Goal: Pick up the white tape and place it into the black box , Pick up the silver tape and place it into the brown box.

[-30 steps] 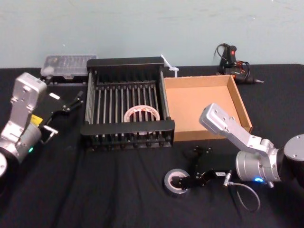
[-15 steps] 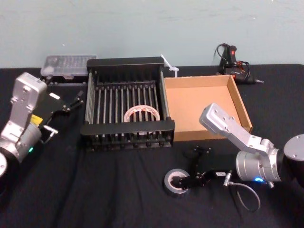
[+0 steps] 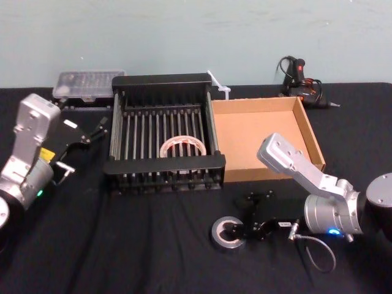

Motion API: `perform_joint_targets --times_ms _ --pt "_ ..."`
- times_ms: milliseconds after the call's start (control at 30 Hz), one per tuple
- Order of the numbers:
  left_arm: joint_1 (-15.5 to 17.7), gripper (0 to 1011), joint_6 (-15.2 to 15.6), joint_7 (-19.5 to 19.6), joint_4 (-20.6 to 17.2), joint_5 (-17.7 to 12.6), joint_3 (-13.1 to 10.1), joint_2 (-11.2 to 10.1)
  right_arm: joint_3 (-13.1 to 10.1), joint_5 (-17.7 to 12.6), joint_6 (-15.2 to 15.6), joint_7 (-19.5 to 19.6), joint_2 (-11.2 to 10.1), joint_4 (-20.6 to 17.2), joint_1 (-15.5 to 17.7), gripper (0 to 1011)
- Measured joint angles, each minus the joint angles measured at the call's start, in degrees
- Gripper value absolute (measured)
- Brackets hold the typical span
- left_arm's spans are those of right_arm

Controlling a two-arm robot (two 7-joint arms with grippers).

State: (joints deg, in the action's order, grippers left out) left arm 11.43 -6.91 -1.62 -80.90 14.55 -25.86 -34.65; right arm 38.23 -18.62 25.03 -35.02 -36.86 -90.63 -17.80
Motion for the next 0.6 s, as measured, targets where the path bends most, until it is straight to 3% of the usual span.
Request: perform_joint_targets --times_ms 600 --pt "0.0 1001 0.0 0.0 0.0 0.0 0.0 0.0 0.0 -0.08 -0.02 0.01 0.0 -0.06 0.0 165"
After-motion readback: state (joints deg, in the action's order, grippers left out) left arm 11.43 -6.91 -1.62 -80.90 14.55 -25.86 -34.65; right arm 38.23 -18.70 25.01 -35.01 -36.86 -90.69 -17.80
